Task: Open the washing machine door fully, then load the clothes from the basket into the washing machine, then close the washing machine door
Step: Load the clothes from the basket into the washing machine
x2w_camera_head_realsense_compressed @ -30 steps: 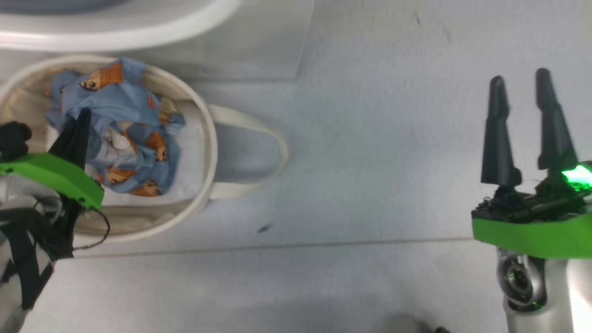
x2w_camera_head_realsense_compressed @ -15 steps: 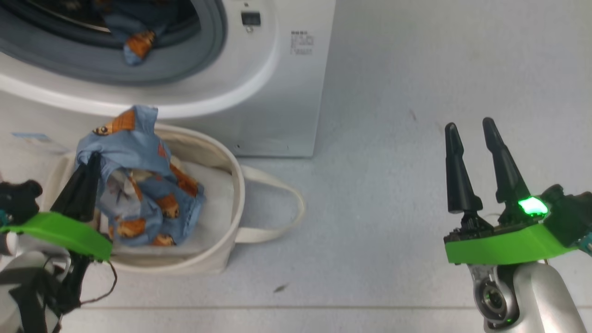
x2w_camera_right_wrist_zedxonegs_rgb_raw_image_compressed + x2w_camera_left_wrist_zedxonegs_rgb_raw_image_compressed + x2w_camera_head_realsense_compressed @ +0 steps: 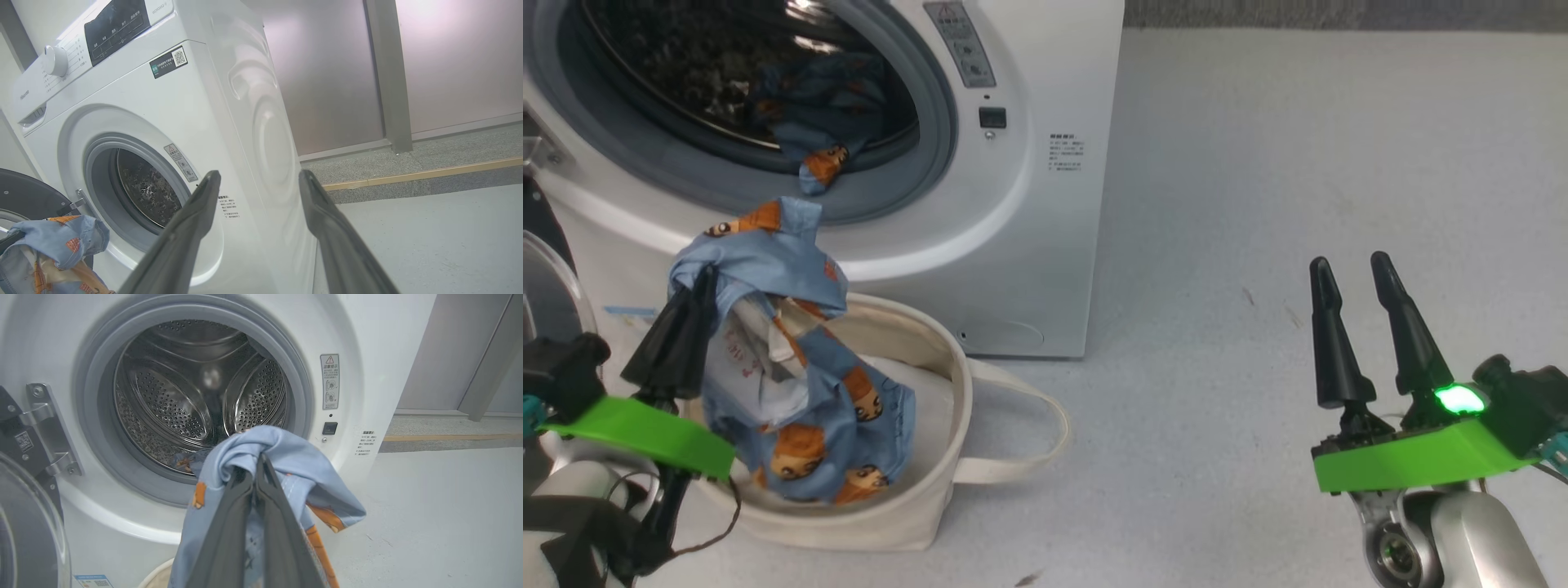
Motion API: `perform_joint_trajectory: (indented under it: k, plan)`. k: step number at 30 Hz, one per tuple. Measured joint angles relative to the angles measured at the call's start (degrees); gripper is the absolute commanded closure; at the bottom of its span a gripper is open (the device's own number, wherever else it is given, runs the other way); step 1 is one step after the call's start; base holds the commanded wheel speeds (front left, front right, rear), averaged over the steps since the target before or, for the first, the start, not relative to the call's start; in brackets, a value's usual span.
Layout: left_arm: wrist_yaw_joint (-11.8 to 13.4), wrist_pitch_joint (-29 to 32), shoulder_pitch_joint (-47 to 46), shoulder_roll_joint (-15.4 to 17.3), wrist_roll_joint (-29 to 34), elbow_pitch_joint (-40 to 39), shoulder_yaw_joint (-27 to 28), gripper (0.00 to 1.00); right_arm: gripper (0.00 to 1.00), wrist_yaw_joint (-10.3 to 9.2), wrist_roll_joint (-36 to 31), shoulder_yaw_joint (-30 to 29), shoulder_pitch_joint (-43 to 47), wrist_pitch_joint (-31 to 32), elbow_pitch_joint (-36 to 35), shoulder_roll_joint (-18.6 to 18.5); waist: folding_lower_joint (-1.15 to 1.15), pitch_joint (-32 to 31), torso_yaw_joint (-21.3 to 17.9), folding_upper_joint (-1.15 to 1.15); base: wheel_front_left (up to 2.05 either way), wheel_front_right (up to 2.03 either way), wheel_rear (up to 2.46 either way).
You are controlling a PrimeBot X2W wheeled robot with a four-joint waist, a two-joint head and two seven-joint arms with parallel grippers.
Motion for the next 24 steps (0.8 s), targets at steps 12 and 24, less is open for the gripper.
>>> perform_joint_trajectory:
  k: [12,24]
  plan:
    - [2.9,1.2,3.6,0.5,-0.7,1.8,0.3,1.0,0.0,0.0,1.3,0.3,2.6,0.0,1.2,-0.4,0.0,-2.7,-0.2,0.0,0.0,0.0,0.0]
    - [1.0,1.9,2.4,-0.1,-1.3,6.8,0.0,1.0,0.0,0.0,1.7,0.9,2.7,0.0,0.9,-0.5,0.0,-1.3,-0.7,0.0,0.0,0.0,0.0]
